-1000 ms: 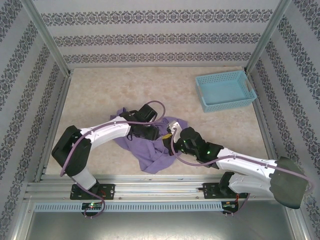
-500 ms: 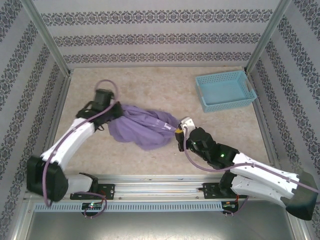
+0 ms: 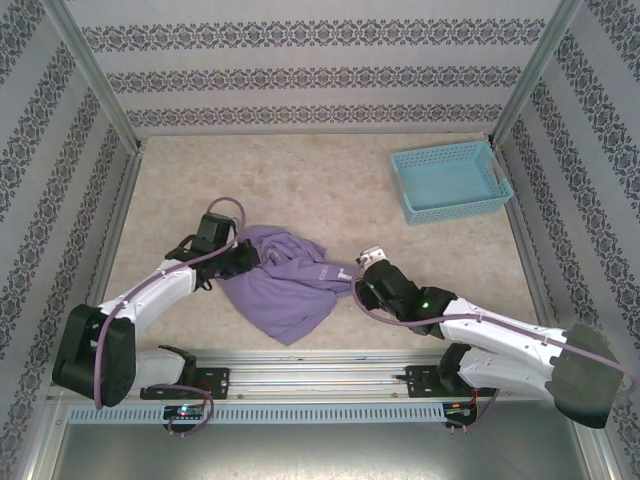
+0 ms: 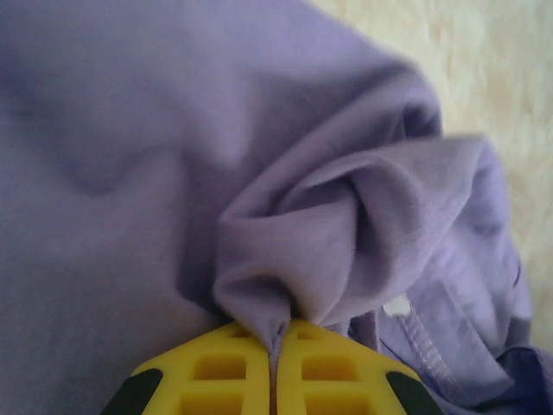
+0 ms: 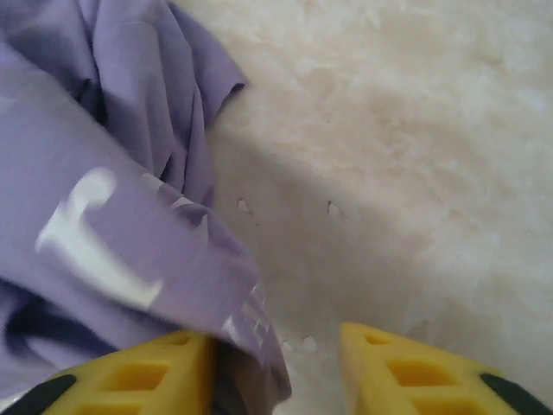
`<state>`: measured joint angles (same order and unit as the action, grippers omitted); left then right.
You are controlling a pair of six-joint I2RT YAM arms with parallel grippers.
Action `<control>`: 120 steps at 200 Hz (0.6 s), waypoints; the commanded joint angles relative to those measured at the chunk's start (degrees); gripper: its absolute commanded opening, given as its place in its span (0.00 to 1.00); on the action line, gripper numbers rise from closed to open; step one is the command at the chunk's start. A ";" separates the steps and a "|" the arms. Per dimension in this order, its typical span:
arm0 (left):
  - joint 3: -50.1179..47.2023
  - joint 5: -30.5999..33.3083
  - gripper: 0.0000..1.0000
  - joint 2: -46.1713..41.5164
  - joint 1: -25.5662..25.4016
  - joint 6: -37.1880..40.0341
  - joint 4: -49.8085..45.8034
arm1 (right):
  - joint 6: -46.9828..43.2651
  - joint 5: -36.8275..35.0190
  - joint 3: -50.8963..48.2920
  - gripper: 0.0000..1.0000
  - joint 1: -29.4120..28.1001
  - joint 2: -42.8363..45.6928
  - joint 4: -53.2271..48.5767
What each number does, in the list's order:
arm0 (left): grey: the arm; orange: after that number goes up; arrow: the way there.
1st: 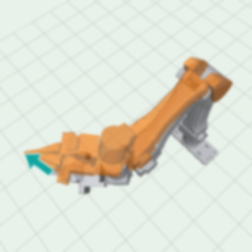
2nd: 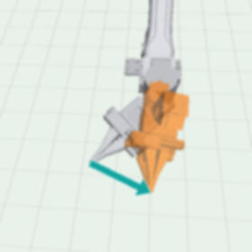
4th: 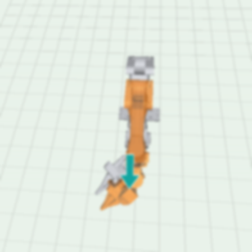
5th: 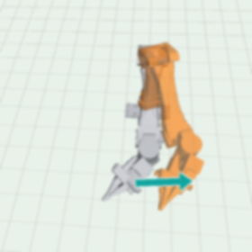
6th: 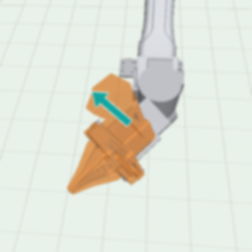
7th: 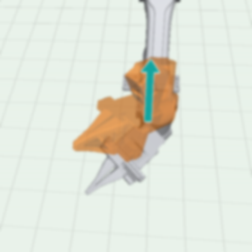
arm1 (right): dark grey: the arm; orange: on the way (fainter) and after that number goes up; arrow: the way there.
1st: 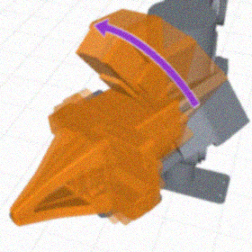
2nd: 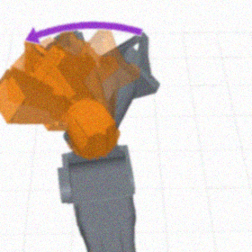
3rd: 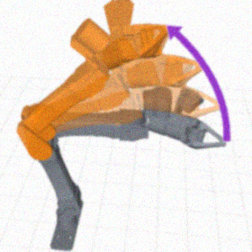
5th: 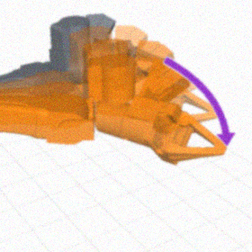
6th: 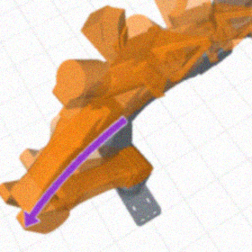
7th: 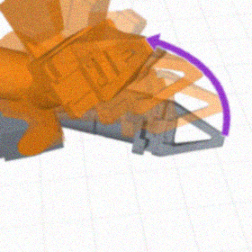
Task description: Fold the inside-out t-shirt
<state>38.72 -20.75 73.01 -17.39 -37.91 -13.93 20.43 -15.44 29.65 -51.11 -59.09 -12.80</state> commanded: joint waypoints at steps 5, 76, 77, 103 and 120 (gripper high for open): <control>0.92 -2.60 0.00 -1.71 -2.82 1.63 2.22 | -2.95 7.35 7.48 0.63 0.17 -2.70 -0.83; 2.02 -3.20 0.02 -4.72 -4.90 2.37 1.35 | -7.58 12.28 21.12 0.86 -5.24 -20.00 -0.58; 2.04 -3.18 0.02 -4.72 -5.05 2.43 1.36 | -7.50 12.28 21.27 0.86 -5.27 -20.18 -0.57; 2.56 -3.13 0.02 -5.07 -6.46 3.04 1.10 | -5.04 14.20 23.73 0.81 -5.45 -25.24 0.89; 2.60 -2.82 0.02 -5.67 -6.79 3.18 0.81 | -4.25 13.58 25.27 0.70 -5.49 -27.96 0.95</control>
<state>39.42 -22.72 69.30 -23.18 -36.49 -13.69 15.00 -2.74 52.03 -56.51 -84.05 -12.69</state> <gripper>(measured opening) 0.064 0.765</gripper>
